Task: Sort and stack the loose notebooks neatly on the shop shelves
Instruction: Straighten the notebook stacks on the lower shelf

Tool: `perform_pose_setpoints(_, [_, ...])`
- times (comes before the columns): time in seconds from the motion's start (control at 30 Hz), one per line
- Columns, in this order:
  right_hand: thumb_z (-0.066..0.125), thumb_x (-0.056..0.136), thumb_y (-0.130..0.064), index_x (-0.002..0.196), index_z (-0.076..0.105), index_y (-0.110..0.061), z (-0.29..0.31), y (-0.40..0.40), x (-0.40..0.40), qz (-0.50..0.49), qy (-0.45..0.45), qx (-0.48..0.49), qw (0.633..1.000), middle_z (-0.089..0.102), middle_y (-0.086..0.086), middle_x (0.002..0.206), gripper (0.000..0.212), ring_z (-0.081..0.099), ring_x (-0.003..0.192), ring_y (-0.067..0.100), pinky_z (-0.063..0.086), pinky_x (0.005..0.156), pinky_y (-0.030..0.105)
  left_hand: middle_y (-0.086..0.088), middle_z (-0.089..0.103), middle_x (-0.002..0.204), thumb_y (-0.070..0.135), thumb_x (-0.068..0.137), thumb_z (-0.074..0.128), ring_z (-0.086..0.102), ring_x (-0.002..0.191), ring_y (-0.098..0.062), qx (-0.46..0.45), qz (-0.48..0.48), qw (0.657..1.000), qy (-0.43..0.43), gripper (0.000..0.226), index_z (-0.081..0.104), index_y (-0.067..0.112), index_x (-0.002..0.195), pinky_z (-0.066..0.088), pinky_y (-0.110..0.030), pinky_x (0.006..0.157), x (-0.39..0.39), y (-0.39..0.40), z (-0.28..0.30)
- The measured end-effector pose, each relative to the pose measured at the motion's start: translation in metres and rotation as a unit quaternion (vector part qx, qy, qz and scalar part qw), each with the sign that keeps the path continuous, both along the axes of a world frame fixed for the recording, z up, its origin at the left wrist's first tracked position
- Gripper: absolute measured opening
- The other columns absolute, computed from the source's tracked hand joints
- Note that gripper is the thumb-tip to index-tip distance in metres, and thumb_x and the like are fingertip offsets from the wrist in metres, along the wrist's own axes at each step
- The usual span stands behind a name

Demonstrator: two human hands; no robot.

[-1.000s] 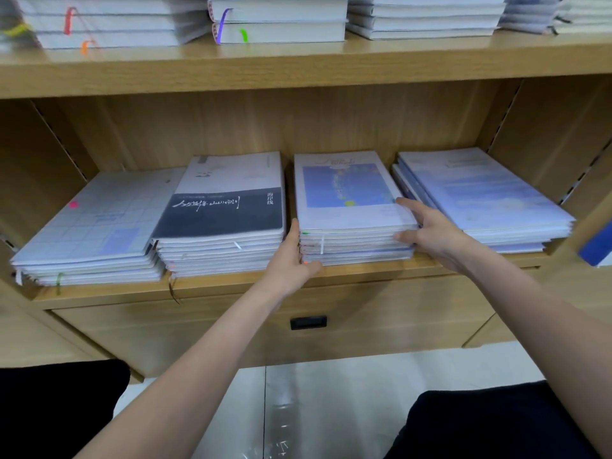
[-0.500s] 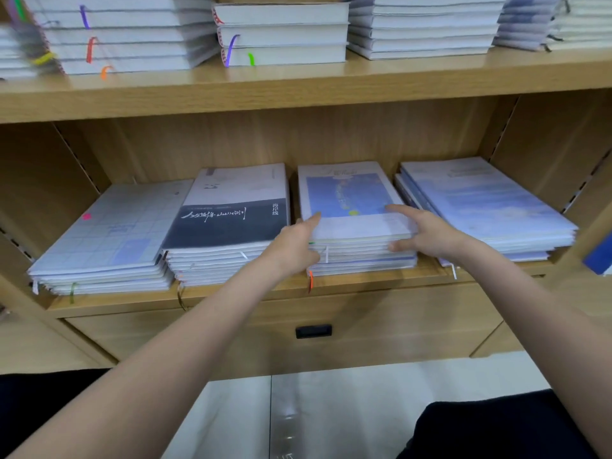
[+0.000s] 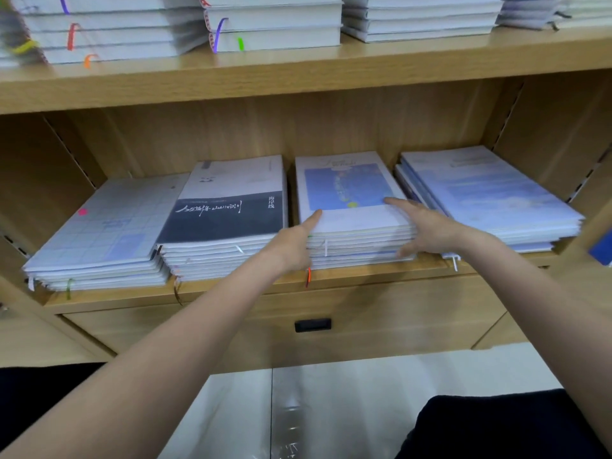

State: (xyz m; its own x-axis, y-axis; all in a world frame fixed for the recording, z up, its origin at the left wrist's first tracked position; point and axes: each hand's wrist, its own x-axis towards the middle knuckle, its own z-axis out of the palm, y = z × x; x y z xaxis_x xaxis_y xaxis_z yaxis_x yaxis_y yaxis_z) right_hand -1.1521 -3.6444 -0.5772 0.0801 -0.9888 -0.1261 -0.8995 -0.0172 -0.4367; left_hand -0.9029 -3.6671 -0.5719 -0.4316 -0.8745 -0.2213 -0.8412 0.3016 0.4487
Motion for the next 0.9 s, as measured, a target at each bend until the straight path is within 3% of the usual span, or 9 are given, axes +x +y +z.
perform_pose_setpoints(0.07, [0.080, 0.071, -0.014, 0.149, 0.007, -0.031, -0.006, -0.001, -0.001, 0.002, -0.015, 0.014, 1.000, 0.018, 0.003, 0.156, 0.108, 0.020, 0.141, 0.023, 0.028, 0.110, 0.031, -0.010, 0.052, 0.075, -0.006, 0.084, 0.049, 0.052, 0.071, -0.025, 0.005, 0.030, 0.996, 0.086, 0.092, 0.004, 0.045, 0.145, 0.051, -0.037, 0.076, 0.006, 0.003, -0.018])
perform_pose_setpoints(0.17, [0.074, 0.076, -0.004, 0.149, 0.011, -0.033, -0.004, -0.003, -0.001, -0.006, -0.088, 0.032, 0.996, 0.015, -0.005, 0.156, 0.100, 0.037, 0.132, 0.026, 0.046, 0.088, 0.020, -0.007, 0.050, 0.084, -0.010, 0.083, 0.053, 0.056, 0.079, -0.031, 0.050, 0.058, 0.975, 0.209, 0.103, 0.000, 0.060, 0.138, 0.049, -0.052, 0.088, 0.013, 0.004, -0.039])
perform_pose_setpoints(0.23, [0.070, 0.079, 0.002, 0.146, 0.017, -0.040, -0.001, -0.003, -0.002, -0.029, -0.154, 0.063, 0.986, 0.016, -0.006, 0.154, 0.095, 0.051, 0.115, 0.027, 0.056, 0.081, 0.037, -0.001, 0.049, 0.085, -0.012, 0.084, 0.052, 0.053, 0.080, -0.027, 0.078, 0.081, 0.961, 0.254, 0.102, -0.003, 0.051, 0.143, 0.048, -0.047, 0.088, 0.014, 0.005, -0.042])
perform_pose_setpoints(0.3, [0.069, 0.080, 0.003, 0.145, 0.021, -0.043, 0.000, -0.002, -0.002, -0.042, -0.181, 0.078, 0.980, 0.016, -0.006, 0.153, 0.093, 0.056, 0.103, 0.026, 0.056, 0.081, 0.046, 0.005, 0.052, 0.096, -0.013, 0.086, 0.049, 0.055, 0.090, -0.019, 0.095, 0.082, 0.955, 0.270, 0.097, -0.007, 0.037, 0.148, 0.046, -0.035, 0.092, 0.013, 0.007, -0.043])
perform_pose_setpoints(0.43, [0.065, 0.082, 0.004, 0.145, 0.021, -0.044, 0.002, -0.001, -0.001, -0.053, -0.193, 0.082, 0.976, 0.014, -0.008, 0.154, 0.090, 0.058, 0.101, 0.025, 0.057, 0.078, 0.041, 0.006, 0.045, 0.123, -0.017, 0.085, 0.047, 0.050, 0.118, -0.017, 0.122, 0.083, 0.945, 0.291, 0.095, -0.006, 0.029, 0.148, 0.041, -0.034, 0.104, 0.010, 0.010, -0.038])
perform_pose_setpoints(0.57, [0.068, 0.081, 0.002, 0.146, 0.017, -0.041, 0.002, 0.003, 0.004, -0.070, -0.169, 0.054, 0.982, 0.018, -0.006, 0.154, 0.093, 0.053, 0.103, 0.022, 0.057, 0.078, 0.040, 0.001, 0.045, 0.132, -0.018, 0.084, 0.048, 0.046, 0.122, -0.021, 0.124, 0.092, 0.943, 0.296, 0.091, -0.002, 0.021, 0.149, 0.041, -0.033, 0.101, 0.007, 0.013, -0.041])
perform_pose_setpoints(0.7, [0.075, 0.074, -0.001, 0.149, 0.003, -0.036, -0.007, 0.008, 0.004, -0.098, -0.169, 0.048, 0.980, 0.029, 0.002, 0.149, 0.110, 0.055, 0.102, 0.026, 0.055, 0.083, 0.043, -0.004, 0.050, 0.118, -0.023, 0.085, 0.042, 0.045, 0.114, -0.015, 0.151, 0.131, 0.912, 0.358, 0.075, 0.014, 0.008, 0.147, 0.044, -0.011, 0.080, 0.008, 0.026, -0.048])
perform_pose_setpoints(0.8, [0.073, 0.074, 0.004, 0.150, 0.001, -0.031, -0.011, 0.013, 0.003, -0.108, -0.216, 0.038, 0.970, 0.036, 0.000, 0.138, 0.110, 0.052, 0.098, 0.020, 0.050, 0.083, 0.033, -0.012, 0.036, 0.145, -0.023, 0.085, 0.042, 0.036, 0.134, -0.021, 0.164, 0.158, 0.893, 0.389, 0.076, 0.010, 0.006, 0.147, 0.036, -0.020, 0.099, 0.010, 0.029, -0.053])
perform_pose_setpoints(0.9, [0.071, 0.075, 0.009, 0.150, 0.004, -0.028, -0.012, 0.018, 0.005, -0.118, -0.223, 0.022, 0.967, 0.033, -0.007, 0.126, 0.107, 0.044, 0.107, 0.018, 0.044, 0.087, 0.028, -0.016, 0.026, 0.151, -0.025, 0.085, 0.040, 0.029, 0.139, -0.024, 0.155, 0.162, 0.898, 0.379, 0.075, 0.009, 0.003, 0.147, 0.032, -0.019, 0.101, 0.012, 0.028, -0.057])
